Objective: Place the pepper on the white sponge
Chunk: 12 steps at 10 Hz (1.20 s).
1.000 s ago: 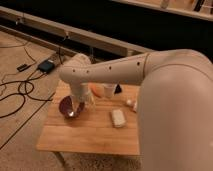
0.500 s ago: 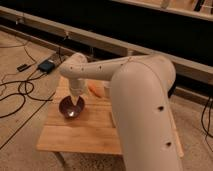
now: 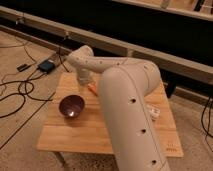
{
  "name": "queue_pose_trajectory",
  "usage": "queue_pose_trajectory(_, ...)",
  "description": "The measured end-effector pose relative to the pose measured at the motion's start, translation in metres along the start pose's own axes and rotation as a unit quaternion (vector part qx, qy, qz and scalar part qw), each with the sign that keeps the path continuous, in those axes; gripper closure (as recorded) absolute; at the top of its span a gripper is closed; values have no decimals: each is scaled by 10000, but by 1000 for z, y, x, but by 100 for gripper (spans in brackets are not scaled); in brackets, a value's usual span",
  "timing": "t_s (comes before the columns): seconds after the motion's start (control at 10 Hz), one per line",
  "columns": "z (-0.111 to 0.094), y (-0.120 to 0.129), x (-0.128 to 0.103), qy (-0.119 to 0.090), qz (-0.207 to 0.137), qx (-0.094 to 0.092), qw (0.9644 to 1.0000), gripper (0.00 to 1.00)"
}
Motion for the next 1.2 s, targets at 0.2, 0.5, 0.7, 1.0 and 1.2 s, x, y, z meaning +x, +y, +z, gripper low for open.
queue_pose_trajectory(0.2,16,-8,-16,123,-80,3,9999,35)
queue_pose_trajectory(0.5,33,-15,-33,131,-237,-121,9996,35)
queue_pose_trajectory(0.7,40,-23,-39,132,-310,-171,9993,35)
queue_pose_trajectory(1.0,52,-27,-41,156,-428,-263,9986,35)
queue_pose_trajectory(1.2,61,-28,-41,171,-517,-305,9981,35)
